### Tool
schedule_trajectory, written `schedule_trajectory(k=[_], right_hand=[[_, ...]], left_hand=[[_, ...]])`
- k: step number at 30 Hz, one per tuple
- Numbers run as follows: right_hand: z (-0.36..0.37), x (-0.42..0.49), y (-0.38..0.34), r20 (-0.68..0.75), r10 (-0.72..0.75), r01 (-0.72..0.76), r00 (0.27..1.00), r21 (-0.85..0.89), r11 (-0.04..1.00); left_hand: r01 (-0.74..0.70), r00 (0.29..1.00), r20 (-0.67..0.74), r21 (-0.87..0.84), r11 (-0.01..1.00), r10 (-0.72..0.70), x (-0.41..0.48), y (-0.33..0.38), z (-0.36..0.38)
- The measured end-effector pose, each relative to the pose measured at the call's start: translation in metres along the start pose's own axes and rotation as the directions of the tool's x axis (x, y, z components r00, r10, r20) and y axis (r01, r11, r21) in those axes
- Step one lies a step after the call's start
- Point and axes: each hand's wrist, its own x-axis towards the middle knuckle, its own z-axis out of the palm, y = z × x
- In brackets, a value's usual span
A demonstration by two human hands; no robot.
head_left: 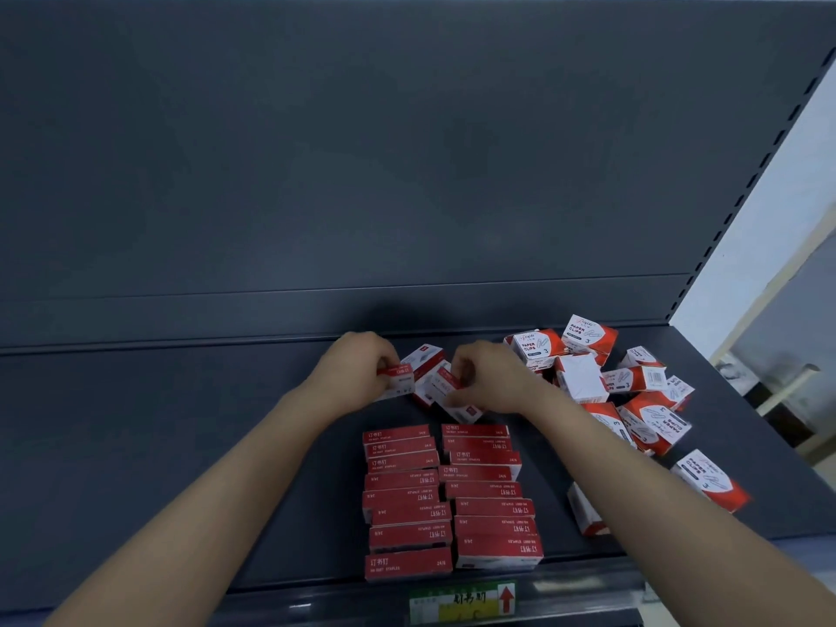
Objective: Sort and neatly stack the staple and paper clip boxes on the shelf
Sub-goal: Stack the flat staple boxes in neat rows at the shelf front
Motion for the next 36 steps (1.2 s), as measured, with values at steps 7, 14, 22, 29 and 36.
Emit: schedule_trajectory(k=[7,14,22,29,36], right_hand=[[-0.021,-0.013,-0.001,0.212,-0.105,0.112,0.972,-0.02,0.994],[-0.015,-0.003,0.002,0.252,-0.118,0.136,0.961,-0.054,0.989],[-0.006,0.031,0.001,0.008,-0.073,0.073,0.997,-0.195,0.978],[0.005,0.041,0.005,0.063,-0.095,0.103,0.993,-0.137,0.985],[0.007,0.044,0.002,0.115,-0.165,0.181,0.98,-0.149,0.972]], left_hand=[[-0.045,0.983,0.178,-0.008,0.999,0.046,-0.009,0.013,0.006],[-0.058,0.957,0.284,-0.033,0.998,0.065,0.003,0.008,0.006],[-0.059,0.995,0.072,-0.069,0.996,0.063,0.06,0.003,0.016],[0.038,0.983,0.18,0.018,0.999,-0.041,0.073,-0.002,0.022],[0.038,0.984,0.173,0.016,0.999,-0.04,0.063,-0.011,0.028]])
